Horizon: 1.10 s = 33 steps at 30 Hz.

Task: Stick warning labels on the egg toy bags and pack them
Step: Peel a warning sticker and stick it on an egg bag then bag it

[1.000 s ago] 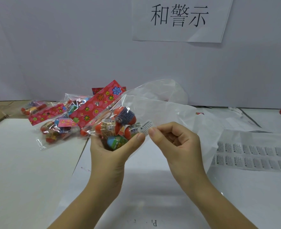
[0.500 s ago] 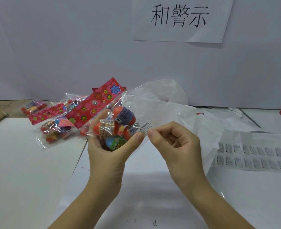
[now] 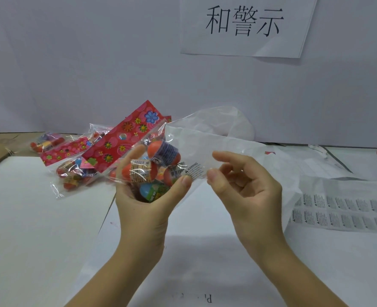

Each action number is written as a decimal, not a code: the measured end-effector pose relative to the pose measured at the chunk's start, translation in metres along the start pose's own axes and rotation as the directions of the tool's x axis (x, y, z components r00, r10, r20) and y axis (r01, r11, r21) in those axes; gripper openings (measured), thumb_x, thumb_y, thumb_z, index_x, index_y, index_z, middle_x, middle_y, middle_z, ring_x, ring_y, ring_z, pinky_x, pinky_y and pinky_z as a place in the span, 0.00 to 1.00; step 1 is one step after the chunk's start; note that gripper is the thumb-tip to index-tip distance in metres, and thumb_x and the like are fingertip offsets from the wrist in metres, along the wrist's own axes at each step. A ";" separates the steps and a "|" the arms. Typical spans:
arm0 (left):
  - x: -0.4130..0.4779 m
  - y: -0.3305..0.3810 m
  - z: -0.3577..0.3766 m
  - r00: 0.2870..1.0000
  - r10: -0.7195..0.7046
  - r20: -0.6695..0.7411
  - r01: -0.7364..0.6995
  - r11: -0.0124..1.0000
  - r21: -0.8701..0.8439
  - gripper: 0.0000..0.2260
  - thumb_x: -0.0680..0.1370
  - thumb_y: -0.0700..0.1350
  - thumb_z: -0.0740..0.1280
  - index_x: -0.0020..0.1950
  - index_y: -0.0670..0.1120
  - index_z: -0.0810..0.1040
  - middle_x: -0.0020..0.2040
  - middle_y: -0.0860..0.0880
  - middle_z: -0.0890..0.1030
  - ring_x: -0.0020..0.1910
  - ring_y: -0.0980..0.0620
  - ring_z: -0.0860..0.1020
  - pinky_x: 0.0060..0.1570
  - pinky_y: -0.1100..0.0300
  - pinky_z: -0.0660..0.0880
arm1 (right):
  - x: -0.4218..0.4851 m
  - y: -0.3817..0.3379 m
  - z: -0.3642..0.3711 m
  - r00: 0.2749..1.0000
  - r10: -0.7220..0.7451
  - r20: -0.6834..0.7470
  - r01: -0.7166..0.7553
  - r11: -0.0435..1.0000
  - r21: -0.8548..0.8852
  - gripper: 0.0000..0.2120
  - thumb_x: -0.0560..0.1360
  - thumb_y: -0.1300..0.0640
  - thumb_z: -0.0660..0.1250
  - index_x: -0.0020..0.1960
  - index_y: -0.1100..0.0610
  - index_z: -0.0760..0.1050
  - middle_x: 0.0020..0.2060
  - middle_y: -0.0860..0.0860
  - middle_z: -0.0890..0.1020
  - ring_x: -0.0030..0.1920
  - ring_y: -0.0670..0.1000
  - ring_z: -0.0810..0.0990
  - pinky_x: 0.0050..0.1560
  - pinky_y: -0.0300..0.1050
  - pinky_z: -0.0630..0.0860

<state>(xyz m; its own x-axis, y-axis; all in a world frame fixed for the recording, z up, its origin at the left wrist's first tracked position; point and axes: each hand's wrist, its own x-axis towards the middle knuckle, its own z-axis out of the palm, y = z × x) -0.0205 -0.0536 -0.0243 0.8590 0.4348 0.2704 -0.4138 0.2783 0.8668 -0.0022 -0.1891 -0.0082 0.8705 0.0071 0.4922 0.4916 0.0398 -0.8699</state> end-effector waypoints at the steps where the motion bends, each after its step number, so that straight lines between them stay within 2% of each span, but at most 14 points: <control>1: 0.000 0.000 0.000 1.000 0.003 0.006 -0.003 1.000 0.002 0.38 0.55 0.42 0.81 0.63 0.57 0.73 0.53 0.55 0.84 0.53 0.50 0.84 0.54 0.51 0.81 | 0.001 -0.001 -0.001 1.000 0.002 0.010 -0.002 1.000 -0.022 0.12 0.67 0.45 0.71 0.50 0.43 0.81 0.40 0.43 0.81 0.41 0.43 0.80 0.42 0.31 0.75; 4: -0.002 0.000 0.002 1.000 0.012 0.023 -0.013 1.000 0.023 0.37 0.57 0.46 0.79 0.64 0.56 0.72 0.54 0.55 0.84 0.54 0.50 0.83 0.53 0.50 0.81 | 0.001 -0.003 -0.001 0.999 -0.005 0.039 0.008 0.996 -0.089 0.09 0.67 0.43 0.70 0.46 0.43 0.80 0.43 0.43 0.82 0.45 0.45 0.81 0.40 0.30 0.75; 8: -0.002 0.000 0.004 0.999 0.015 0.040 -0.016 1.000 0.022 0.37 0.56 0.47 0.79 0.64 0.56 0.73 0.54 0.54 0.84 0.53 0.49 0.83 0.51 0.54 0.81 | 0.002 -0.002 -0.002 0.997 -0.039 0.061 0.046 0.993 -0.113 0.01 0.70 0.51 0.72 0.41 0.46 0.81 0.41 0.43 0.81 0.44 0.46 0.81 0.40 0.31 0.74; 11: -0.002 -0.002 0.002 0.999 0.019 0.044 -0.020 1.000 0.020 0.36 0.56 0.47 0.79 0.63 0.57 0.73 0.53 0.55 0.84 0.53 0.51 0.84 0.48 0.59 0.80 | 0.003 -0.002 -0.002 0.996 -0.059 0.063 0.067 0.990 -0.125 0.02 0.71 0.53 0.71 0.42 0.46 0.80 0.41 0.42 0.81 0.44 0.45 0.81 0.40 0.30 0.74; 21: -0.003 -0.003 0.003 0.997 0.043 0.059 -0.043 0.999 0.007 0.33 0.57 0.43 0.79 0.59 0.58 0.74 0.52 0.56 0.84 0.51 0.52 0.84 0.47 0.60 0.80 | 0.003 -0.001 -0.002 0.999 -0.033 0.019 0.035 0.989 -0.146 0.00 0.70 0.51 0.72 0.40 0.46 0.81 0.39 0.41 0.82 0.40 0.42 0.80 0.39 0.27 0.72; 25: -0.003 -0.003 0.002 0.996 0.058 0.061 -0.059 0.998 0.009 0.38 0.54 0.41 0.84 0.61 0.57 0.74 0.55 0.53 0.83 0.54 0.49 0.83 0.48 0.59 0.80 | 0.002 -0.002 -0.001 1.000 -0.024 -0.003 0.024 0.990 -0.142 0.01 0.70 0.51 0.72 0.41 0.46 0.81 0.39 0.42 0.83 0.40 0.44 0.81 0.40 0.29 0.74; 29: -0.004 -0.003 0.003 0.994 0.091 0.058 -0.090 0.996 -0.011 0.34 0.57 0.42 0.80 0.60 0.58 0.75 0.56 0.49 0.83 0.54 0.46 0.83 0.47 0.58 0.80 | -0.001 -0.003 0.000 0.999 -0.017 -0.027 0.013 0.990 -0.143 0.01 0.70 0.51 0.72 0.40 0.46 0.81 0.39 0.43 0.83 0.40 0.45 0.81 0.41 0.31 0.75; 33: -0.006 -0.003 0.004 0.991 0.119 0.063 -0.118 0.993 -0.017 0.32 0.57 0.42 0.79 0.59 0.59 0.76 0.55 0.51 0.83 0.53 0.47 0.83 0.46 0.60 0.81 | -0.003 -0.003 0.002 0.999 0.009 -0.051 -0.016 0.991 -0.134 0.01 0.69 0.50 0.72 0.40 0.46 0.81 0.38 0.43 0.83 0.39 0.45 0.81 0.41 0.31 0.75</control>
<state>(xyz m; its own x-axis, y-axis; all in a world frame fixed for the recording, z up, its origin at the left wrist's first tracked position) -0.0231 -0.0600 -0.0266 0.8210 0.4097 0.3976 -0.5173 0.2392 0.8217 -0.0067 -0.1877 -0.0068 0.8750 -0.0435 0.4821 0.4768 -0.0945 -0.8739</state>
